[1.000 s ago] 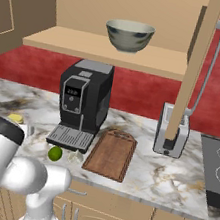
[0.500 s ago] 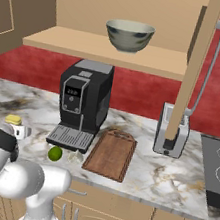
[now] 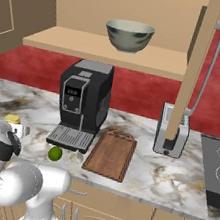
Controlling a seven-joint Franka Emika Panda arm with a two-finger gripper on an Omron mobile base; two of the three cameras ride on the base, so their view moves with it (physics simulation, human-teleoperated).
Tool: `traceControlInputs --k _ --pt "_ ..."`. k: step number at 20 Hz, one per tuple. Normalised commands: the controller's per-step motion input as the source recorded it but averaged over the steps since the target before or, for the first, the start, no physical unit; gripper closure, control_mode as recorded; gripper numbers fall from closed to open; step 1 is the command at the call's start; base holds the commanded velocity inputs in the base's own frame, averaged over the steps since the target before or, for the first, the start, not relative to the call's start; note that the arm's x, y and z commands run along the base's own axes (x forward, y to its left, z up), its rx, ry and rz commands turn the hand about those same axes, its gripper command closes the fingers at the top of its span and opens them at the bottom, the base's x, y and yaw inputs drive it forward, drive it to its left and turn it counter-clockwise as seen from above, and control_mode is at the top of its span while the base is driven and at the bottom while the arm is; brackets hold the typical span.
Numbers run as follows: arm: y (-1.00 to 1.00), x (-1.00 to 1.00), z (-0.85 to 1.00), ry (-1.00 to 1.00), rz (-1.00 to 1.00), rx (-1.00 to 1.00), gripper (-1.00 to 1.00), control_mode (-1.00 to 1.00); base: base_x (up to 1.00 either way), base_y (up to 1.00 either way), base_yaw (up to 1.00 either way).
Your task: Open the cabinet. Place the bowl and condiment on the counter. Then place the lime and garlic on the cutting board.
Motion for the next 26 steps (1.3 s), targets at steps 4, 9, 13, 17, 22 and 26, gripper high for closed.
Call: traceControlInputs --k 4,9,13,17,22,26 --pt "-0.06 0.0 -0.13 0.04 0.0 0.0 -1.0 -1.0 0.0 0.0 0.0" --pt "-0.14 0.0 0.0 0.02 0.0 0.03 -1.0 -1.0 0.0 0.0 0.0" --pt "-0.09 0.0 0.0 0.01 0.0 0.02 -1.0 -1.0 0.0 0.0 0.0" --pt "-0.03 0.0 0.02 0.01 0.0 0.01 -1.0 -1.0 0.0 0.0 0.0" --pt "0.0 0.0 0.13 0.03 0.0 0.0 -1.0 -1.0 0.0 0.0 0.0" --pt "-0.01 0.0 0.56 0.05 -0.01 0.0 -1.0 -1.0 0.0 0.0 0.0"
